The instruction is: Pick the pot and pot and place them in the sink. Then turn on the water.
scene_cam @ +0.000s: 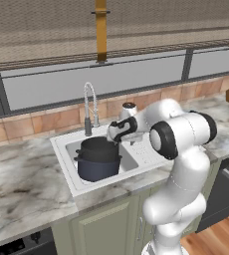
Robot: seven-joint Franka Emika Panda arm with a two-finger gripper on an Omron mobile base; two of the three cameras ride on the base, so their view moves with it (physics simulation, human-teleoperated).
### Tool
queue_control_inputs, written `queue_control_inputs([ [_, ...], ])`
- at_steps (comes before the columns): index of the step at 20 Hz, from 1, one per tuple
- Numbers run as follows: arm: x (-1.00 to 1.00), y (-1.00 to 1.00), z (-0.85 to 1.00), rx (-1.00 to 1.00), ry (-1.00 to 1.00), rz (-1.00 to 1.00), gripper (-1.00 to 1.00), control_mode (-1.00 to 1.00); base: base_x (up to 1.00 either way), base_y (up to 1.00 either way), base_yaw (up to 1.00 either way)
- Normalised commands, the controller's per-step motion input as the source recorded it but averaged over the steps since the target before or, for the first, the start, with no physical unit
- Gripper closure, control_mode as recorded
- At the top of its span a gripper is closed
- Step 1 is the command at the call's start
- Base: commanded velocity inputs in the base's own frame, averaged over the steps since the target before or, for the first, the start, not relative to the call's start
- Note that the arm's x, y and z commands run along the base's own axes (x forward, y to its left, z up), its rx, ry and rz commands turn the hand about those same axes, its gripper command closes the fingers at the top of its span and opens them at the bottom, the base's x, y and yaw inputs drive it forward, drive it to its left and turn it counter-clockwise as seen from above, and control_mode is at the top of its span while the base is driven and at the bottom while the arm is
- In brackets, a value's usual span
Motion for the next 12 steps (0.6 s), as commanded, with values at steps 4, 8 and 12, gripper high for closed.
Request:
queue_control_inputs([
  [4,-0.2,-0.56,0.58,0.05,-0.12,0.07,-1.0,-1.0,0.0,0.0,0.0],
  [8,-0.39,-0.36,0.76,0.02,-0.23,0.28,-1.0,-1.0,0.0,0.0,0.0],
  [12,-0.43,-0.24,0.6,0.0,-0.24,0.39,-1.0,-1.0,0.0,0.0,0.0],
])
